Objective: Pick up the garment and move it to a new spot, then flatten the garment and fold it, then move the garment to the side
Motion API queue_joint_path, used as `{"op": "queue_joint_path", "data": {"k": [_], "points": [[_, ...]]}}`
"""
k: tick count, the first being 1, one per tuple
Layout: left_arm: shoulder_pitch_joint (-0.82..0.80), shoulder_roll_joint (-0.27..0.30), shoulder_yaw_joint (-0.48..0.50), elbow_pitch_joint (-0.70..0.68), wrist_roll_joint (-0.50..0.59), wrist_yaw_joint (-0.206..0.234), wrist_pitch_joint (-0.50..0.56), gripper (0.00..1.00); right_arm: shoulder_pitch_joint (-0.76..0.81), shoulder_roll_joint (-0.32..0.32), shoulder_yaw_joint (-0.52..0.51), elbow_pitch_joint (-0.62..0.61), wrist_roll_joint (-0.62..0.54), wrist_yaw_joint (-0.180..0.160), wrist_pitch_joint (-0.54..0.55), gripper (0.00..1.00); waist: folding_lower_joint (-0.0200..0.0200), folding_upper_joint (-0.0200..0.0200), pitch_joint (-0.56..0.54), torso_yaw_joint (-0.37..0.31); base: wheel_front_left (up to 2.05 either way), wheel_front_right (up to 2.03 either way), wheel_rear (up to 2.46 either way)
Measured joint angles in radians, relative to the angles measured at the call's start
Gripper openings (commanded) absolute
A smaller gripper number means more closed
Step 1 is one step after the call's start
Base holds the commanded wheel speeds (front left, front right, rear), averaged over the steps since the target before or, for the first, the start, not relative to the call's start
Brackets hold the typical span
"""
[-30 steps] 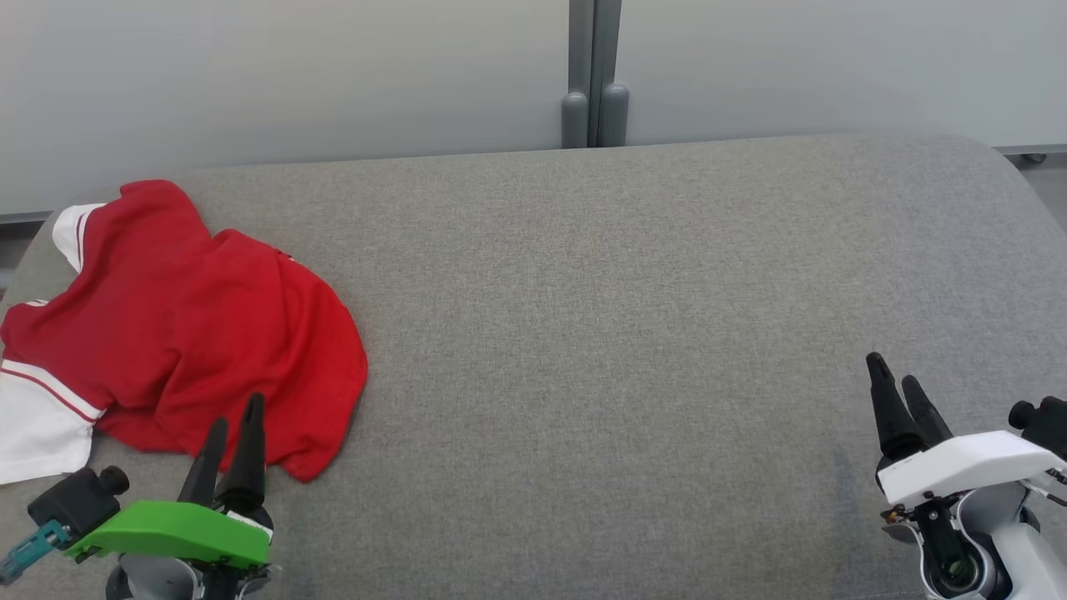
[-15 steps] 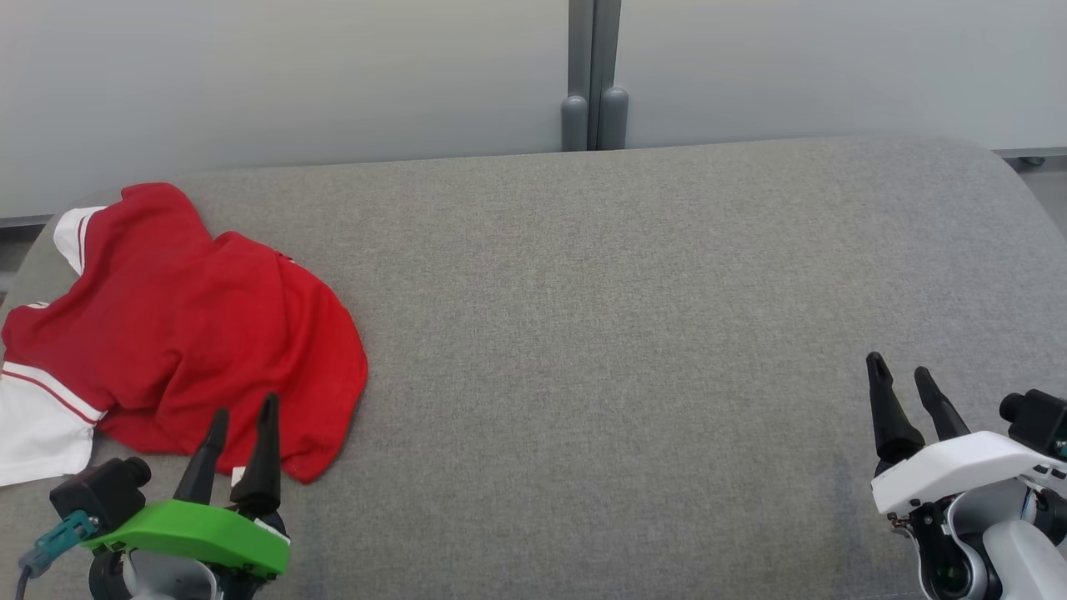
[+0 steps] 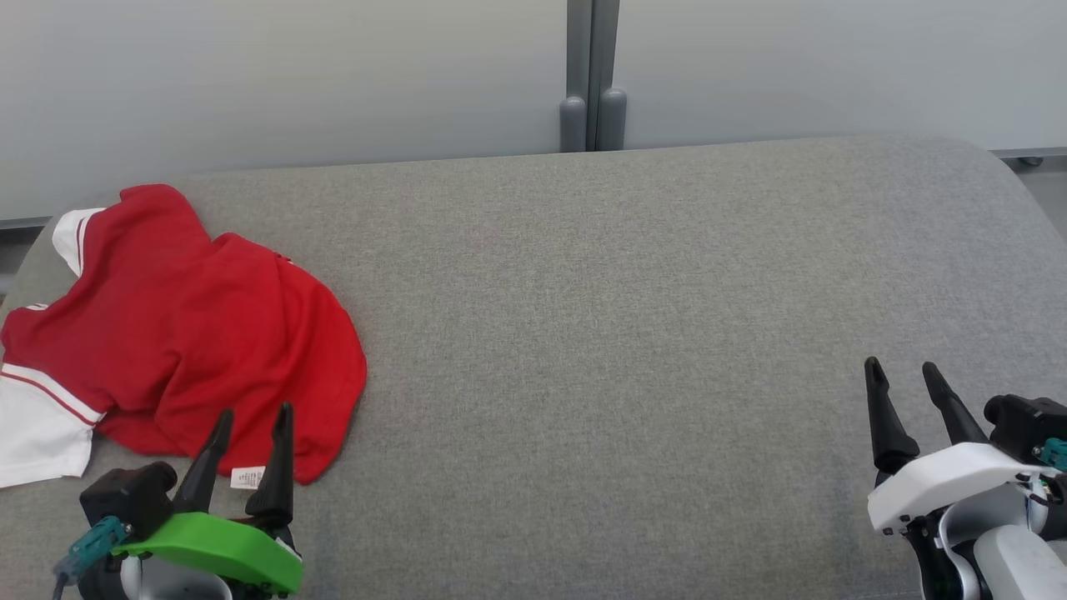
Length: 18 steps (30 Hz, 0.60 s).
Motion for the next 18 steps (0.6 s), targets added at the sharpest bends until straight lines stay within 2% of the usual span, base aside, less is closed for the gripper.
{"op": "queue_joint_path", "data": {"k": [18], "points": [[0.019,0.008,-0.019,-0.012,0.243,-0.001,-0.059,1.0,0.019,-0.037,0.049,-0.026,-0.248,-0.035,-0.058,1.0,0.0,0.0,-0.007,0.008,0.0,0.0,0.0]]}}
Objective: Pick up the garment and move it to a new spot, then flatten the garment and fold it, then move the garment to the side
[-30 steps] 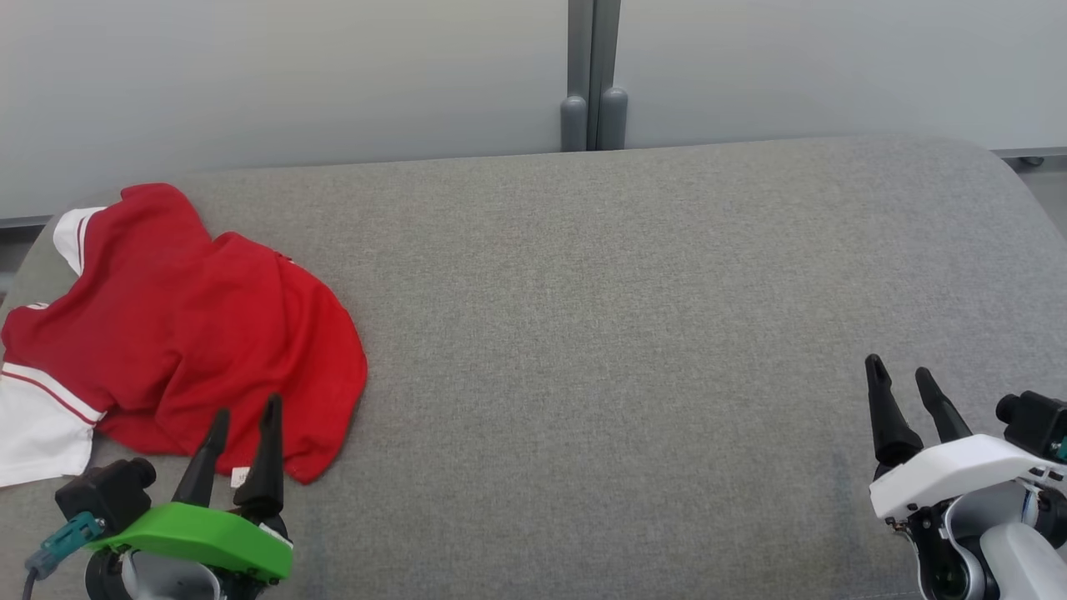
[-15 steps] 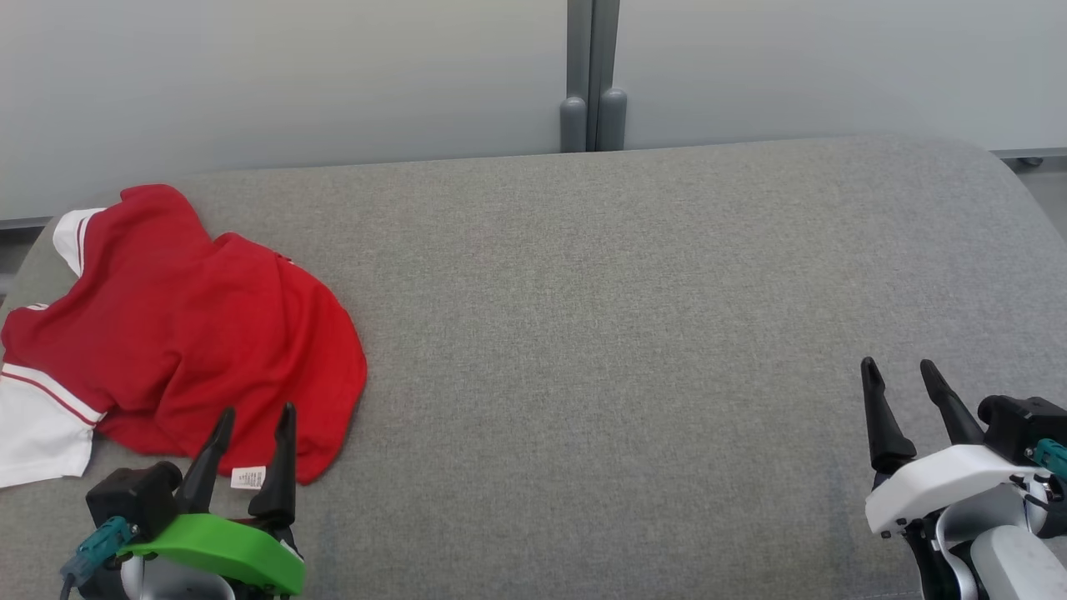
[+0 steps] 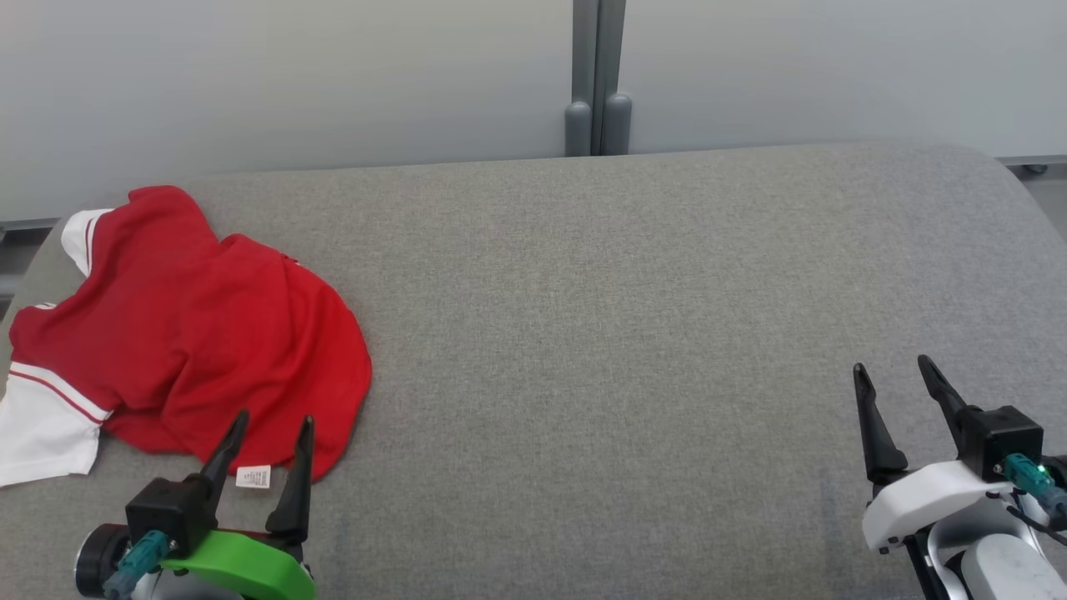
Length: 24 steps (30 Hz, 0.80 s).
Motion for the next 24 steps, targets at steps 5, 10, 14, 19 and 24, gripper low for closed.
{"op": "queue_joint_path", "data": {"k": [5,10,14,19,24], "points": [[0.012,0.0,-0.006,0.007,0.051,-0.005,-0.015,1.0,0.002,-0.004,0.007,-0.004,-0.057,-0.008,-0.016,1.0,0.0,0.0,-0.004,0.002,0.0,0.0,0.0],[0.019,0.001,-0.01,0.014,0.101,-0.01,-0.032,1.0,0.012,-0.012,0.006,-0.005,-0.105,-0.013,-0.032,1.0,0.0,0.0,-0.007,0.004,0.0,0.0,0.0],[0.019,0.001,-0.007,0.018,0.102,-0.012,-0.032,1.0,0.024,-0.011,0.005,-0.005,-0.105,-0.017,-0.034,1.0,0.0,0.0,-0.01,0.004,0.0,0.0,0.0],[0.02,0.0,0.002,0.038,0.1,-0.013,-0.032,1.0,0.025,-0.009,0.002,-0.004,-0.104,-0.016,-0.034,1.0,0.0,-0.0001,-0.012,0.002,0.0,0.0,0.0],[0.02,-0.001,0.012,0.046,0.096,-0.014,-0.032,1.0,0.026,-0.006,-0.002,-0.004,-0.104,-0.013,-0.034,1.0,0.0,0.0,-0.013,0.002,0.0,0.0,0.0]]}}
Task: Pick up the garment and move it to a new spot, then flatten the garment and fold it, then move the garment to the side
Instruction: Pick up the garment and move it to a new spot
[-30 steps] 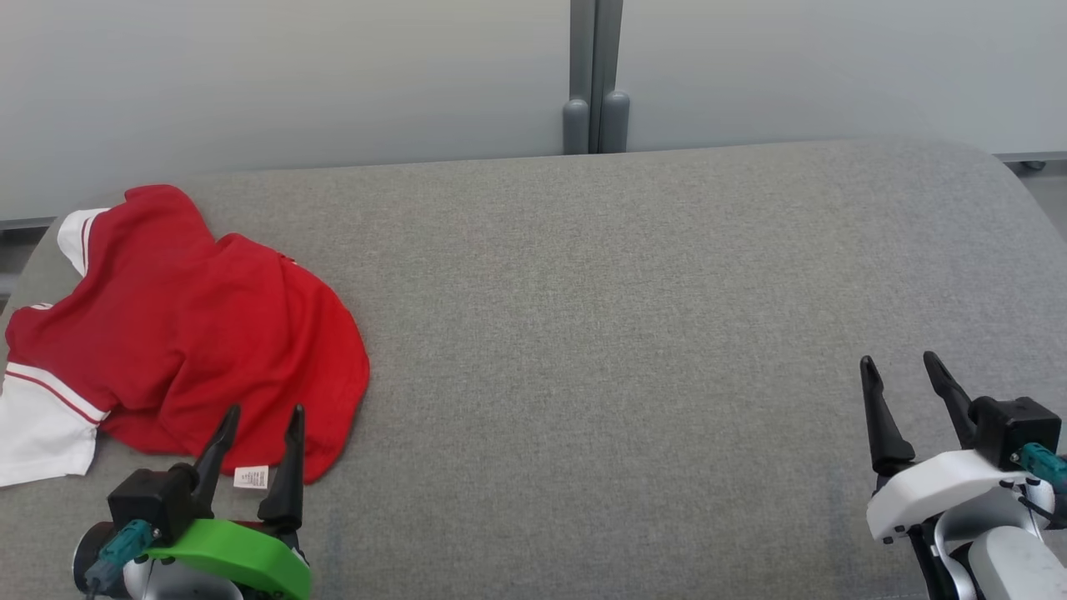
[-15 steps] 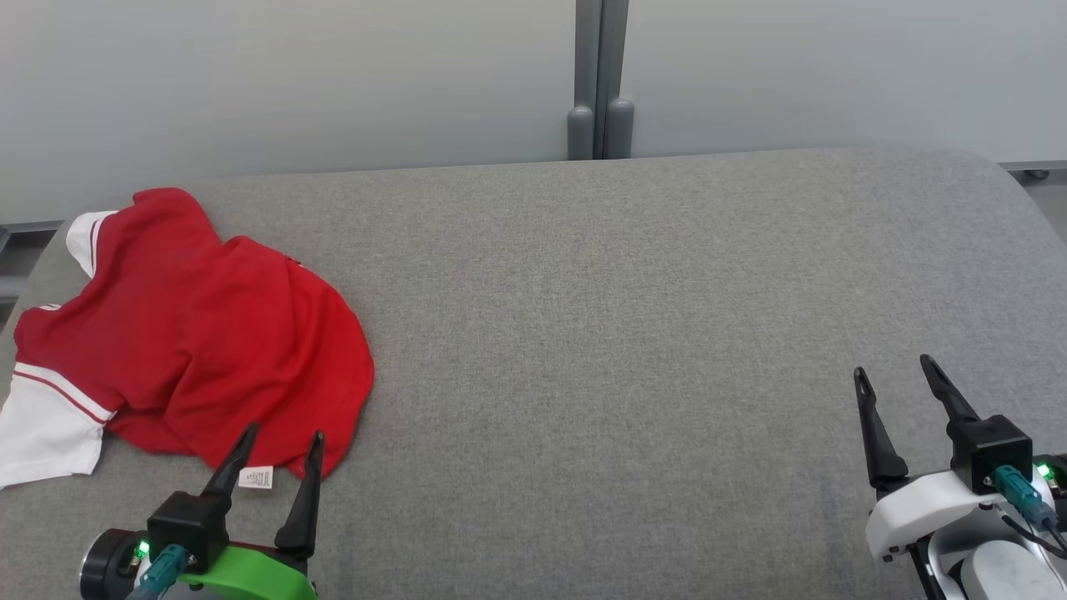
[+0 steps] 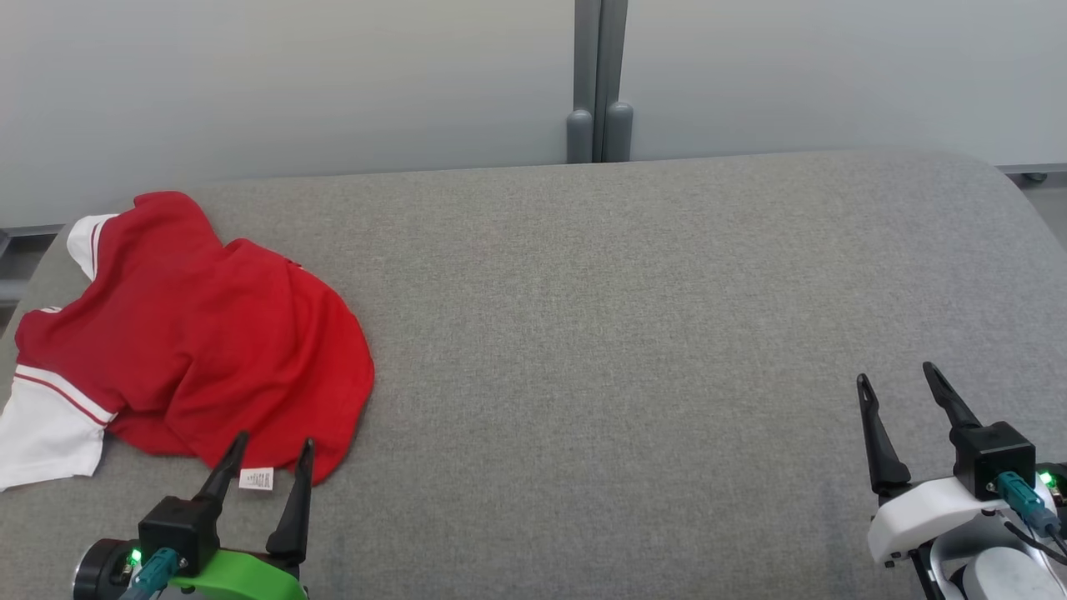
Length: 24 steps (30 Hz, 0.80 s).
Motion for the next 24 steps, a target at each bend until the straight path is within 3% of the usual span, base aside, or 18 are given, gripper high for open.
{"op": "queue_joint_path", "data": {"k": [8,24], "points": [[0.0,-0.007,-0.004,0.006,-0.001,-0.008,0.0,1.0,0.02,0.003,-0.019,-0.004,0.0,0.001,0.0,1.0,0.0,0.0,-0.003,0.036,0.0,0.0,0.0],[0.053,-0.007,0.102,0.036,-0.014,-0.003,0.0,1.0,0.013,0.016,0.035,0.006,-0.008,0.062,0.0,1.0,0.0,0.0,-0.025,0.218,0.0,0.0,0.0]]}}
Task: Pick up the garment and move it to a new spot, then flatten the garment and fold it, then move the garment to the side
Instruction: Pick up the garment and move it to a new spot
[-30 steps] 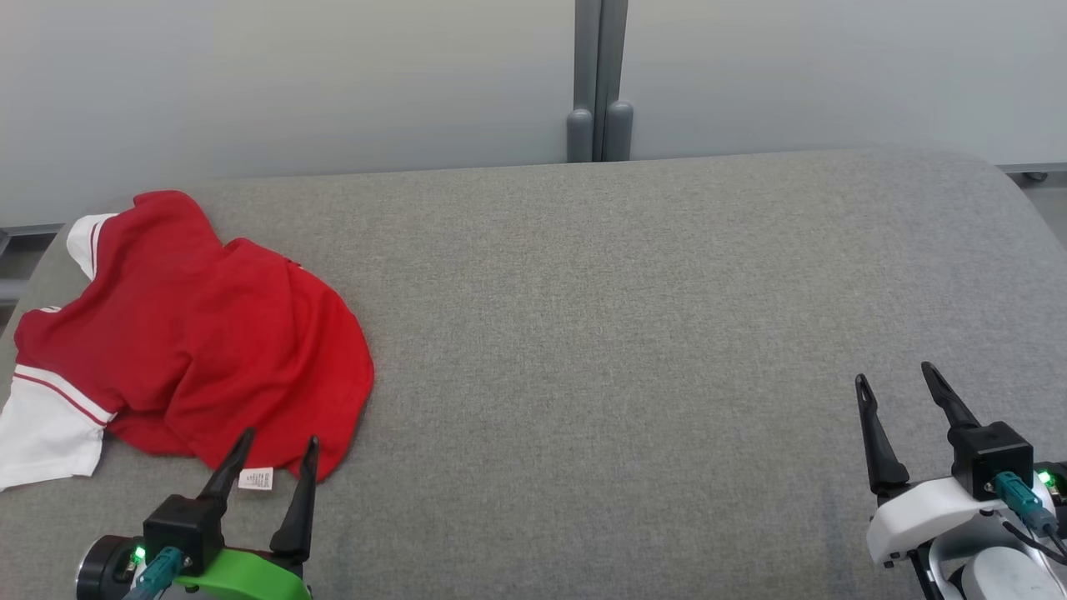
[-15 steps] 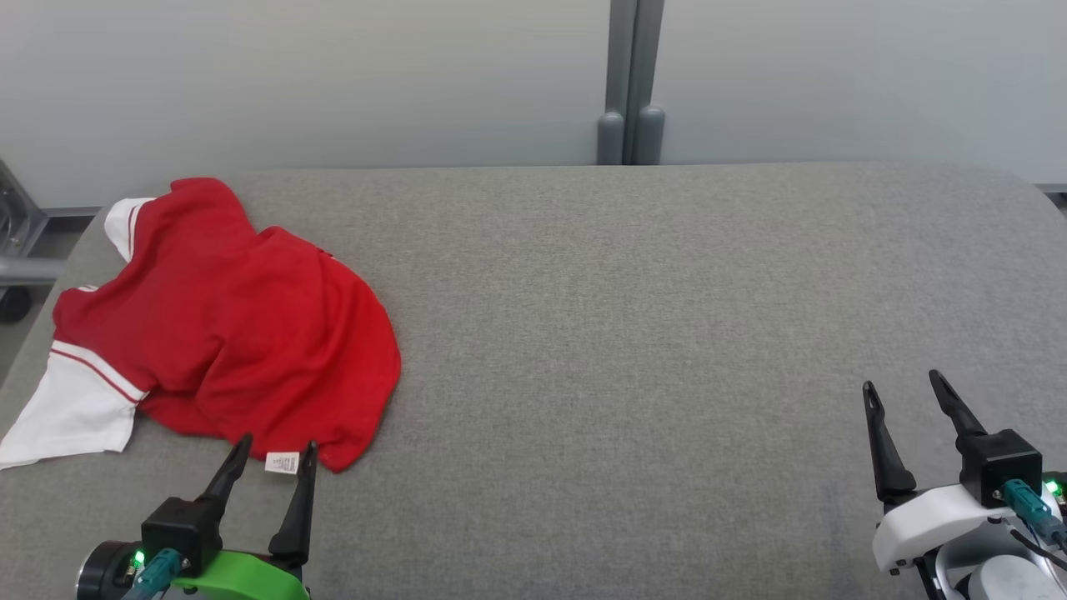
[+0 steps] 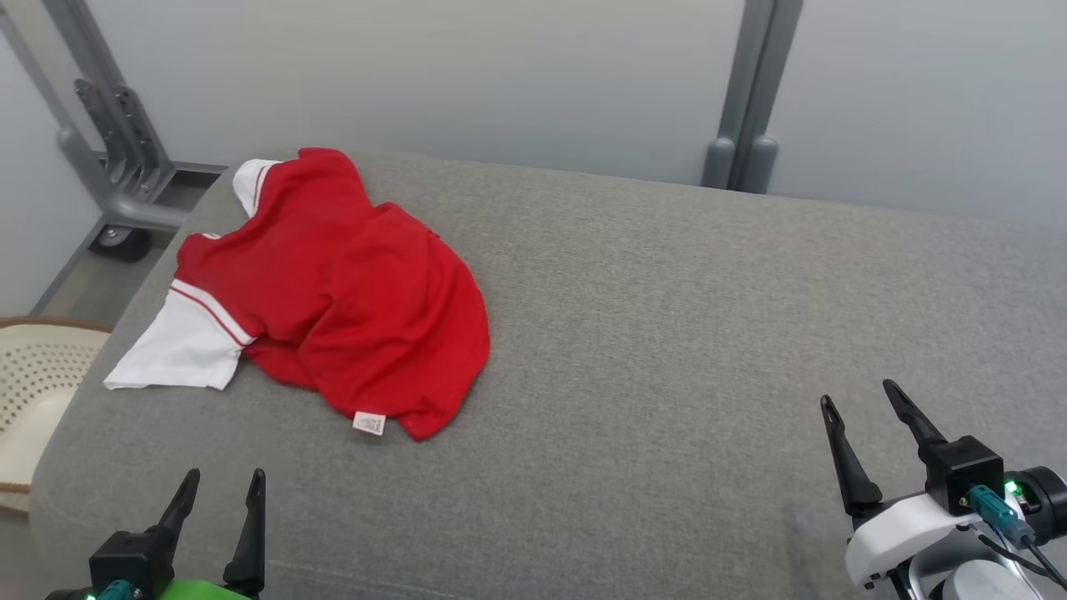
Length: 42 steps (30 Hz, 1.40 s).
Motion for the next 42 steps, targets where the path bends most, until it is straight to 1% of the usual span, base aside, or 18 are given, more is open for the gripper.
{"op": "queue_joint_path", "data": {"k": [6,8,12,17,23,27,29,33,34,38,42], "points": [[0.0,0.004,0.004,0.018,0.0,0.0,0.0,1.0,0.001,0.008,0.0,0.001,-0.001,0.001,0.0,1.0,0.0,0.0,-0.014,0.077,0.0,0.0,0.0],[0.002,0.009,0.03,0.02,-0.009,0.0,0.0,1.0,0.0,0.015,0.02,0.001,-0.009,0.014,0.0,1.0,0.0,0.0,-0.018,0.099,0.0,0.0,0.0],[0.002,0.019,0.045,0.034,-0.035,0.0,0.0,1.0,0.0,0.026,0.035,0.002,-0.017,0.022,0.0,1.0,0.0,0.0,-0.015,0.116,0.0,0.0,0.0],[-0.014,0.036,0.042,0.078,-0.054,-0.004,0.007,1.0,0.0,0.012,0.035,0.001,-0.024,0.023,0.0,1.0,0.0,0.0,0.015,0.105,0.0,0.0,0.0],[-0.17,0.064,0.061,0.112,-0.072,-0.004,0.079,1.0,-0.019,-0.014,0.034,-0.015,-0.05,0.025,0.0,1.0,0.0,0.0,0.08,0.079,0.0,0.0,0.0],[-0.266,0.084,0.072,0.155,-0.101,-0.004,0.156,1.0,-0.034,-0.034,0.036,-0.031,-0.059,0.036,0.0,1.0,0.0,0.0,0.128,0.058,0.0,0.0,0.0],[-0.309,0.11,0.068,0.18,-0.098,-0.005,0.2,1.0,-0.043,-0.039,0.039,-0.039,-0.063,0.041,0.0,1.0,0.0,0.0,0.153,0.047,0.0,0.0,0.0],[-0.383,0.193,0.026,0.229,-0.04,-0.005,0.278,1.0,-0.051,-0.042,0.044,-0.056,-0.068,0.047,0.0,1.0,0.0,0.0,0.203,0.023,0.0,0.0,0.0],[-0.396,0.205,0.018,0.242,-0.027,-0.006,0.295,1.0,-0.054,-0.046,0.045,-0.061,-0.069,0.052,0.0,1.0,0.0,0.0,0.216,0.017,0.0,0.0,0.0],[-0.442,0.223,0.006,0.285,-0.025,-0.006,0.34,1.0,-0.075,-0.067,0.043,-0.088,-0.072,0.052,0.0,1.0,0.0,0.0,0.267,-0.011,0.0,0.0,0.0],[-0.494,0.238,0.01,0.319,-0.031,-0.014,0.365,1.0,-0.095,-0.069,0.038,-0.119,-0.078,0.052,0.0,1.0,0.0,0.0,0.318,-0.04,0.0,0.0,0.0]]}}
